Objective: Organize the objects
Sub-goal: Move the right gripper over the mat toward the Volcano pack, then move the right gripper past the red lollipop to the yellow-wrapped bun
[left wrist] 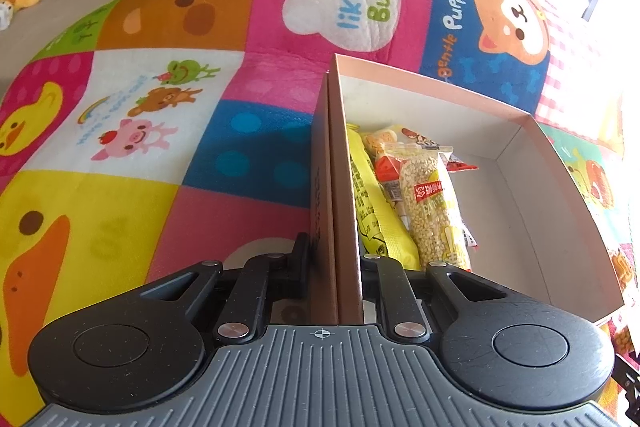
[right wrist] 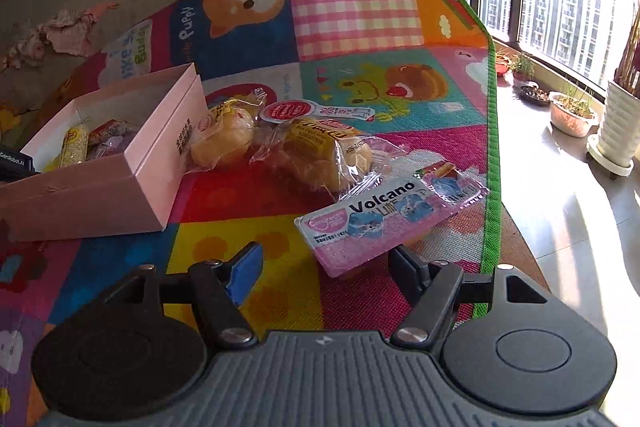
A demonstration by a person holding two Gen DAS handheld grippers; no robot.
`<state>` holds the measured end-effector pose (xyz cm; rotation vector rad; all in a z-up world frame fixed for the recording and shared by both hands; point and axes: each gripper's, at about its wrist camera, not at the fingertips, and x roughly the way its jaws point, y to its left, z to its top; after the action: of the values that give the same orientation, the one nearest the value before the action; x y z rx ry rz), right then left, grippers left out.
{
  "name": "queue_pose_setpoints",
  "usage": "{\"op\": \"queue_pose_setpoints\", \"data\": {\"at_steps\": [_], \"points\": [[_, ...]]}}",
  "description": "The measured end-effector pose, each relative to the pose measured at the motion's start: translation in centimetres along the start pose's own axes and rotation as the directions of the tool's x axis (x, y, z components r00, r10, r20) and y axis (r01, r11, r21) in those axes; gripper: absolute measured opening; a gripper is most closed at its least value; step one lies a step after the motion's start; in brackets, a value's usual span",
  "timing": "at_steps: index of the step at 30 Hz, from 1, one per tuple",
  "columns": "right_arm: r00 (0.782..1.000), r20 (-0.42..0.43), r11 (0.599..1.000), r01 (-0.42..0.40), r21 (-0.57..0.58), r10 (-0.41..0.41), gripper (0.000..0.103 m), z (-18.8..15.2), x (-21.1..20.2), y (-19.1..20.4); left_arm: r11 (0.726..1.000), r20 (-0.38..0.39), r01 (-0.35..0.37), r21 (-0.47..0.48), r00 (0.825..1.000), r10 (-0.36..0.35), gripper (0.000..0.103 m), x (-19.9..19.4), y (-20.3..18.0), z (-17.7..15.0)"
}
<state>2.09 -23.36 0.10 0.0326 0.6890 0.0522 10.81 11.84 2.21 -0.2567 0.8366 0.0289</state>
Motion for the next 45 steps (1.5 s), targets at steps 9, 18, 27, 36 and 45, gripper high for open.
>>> {"op": "queue_pose_setpoints", "data": {"at_steps": [9, 18, 27, 36, 45], "points": [[0.999, 0.026, 0.999, 0.036, 0.025, -0.037, 0.081, 0.7, -1.0, -0.8, 1.000, 0.001, 0.007, -0.002, 1.000, -0.007, 0.017, 0.0, 0.2, -0.1], [0.989, 0.106, 0.994, 0.097, 0.058, -0.103, 0.092, 2.7, -1.2, -2.2, 1.000, -0.001, 0.012, 0.001, 1.000, -0.012, 0.017, 0.0, 0.1, 0.0], [0.999, 0.026, 0.958, 0.031, 0.284, -0.040, 0.092, 8.0, 4.0, -7.1, 1.000, 0.000, 0.011, -0.006, 1.000, -0.011, 0.017, 0.0, 0.1, -0.1], [0.998, -0.065, 0.968, -0.007, 0.250, 0.024, 0.094, 8.4, 6.7, -6.3, 1.000, 0.011, 0.022, 0.006, 1.000, -0.022, 0.017, -0.1, 0.3, -0.2], [0.994, -0.101, 0.993, -0.040, 0.107, 0.050, 0.101, 15.8, 13.6, -4.5, 0.999, 0.020, 0.035, 0.003, 0.999, -0.035, 0.018, -0.1, 0.5, -0.4]]}}
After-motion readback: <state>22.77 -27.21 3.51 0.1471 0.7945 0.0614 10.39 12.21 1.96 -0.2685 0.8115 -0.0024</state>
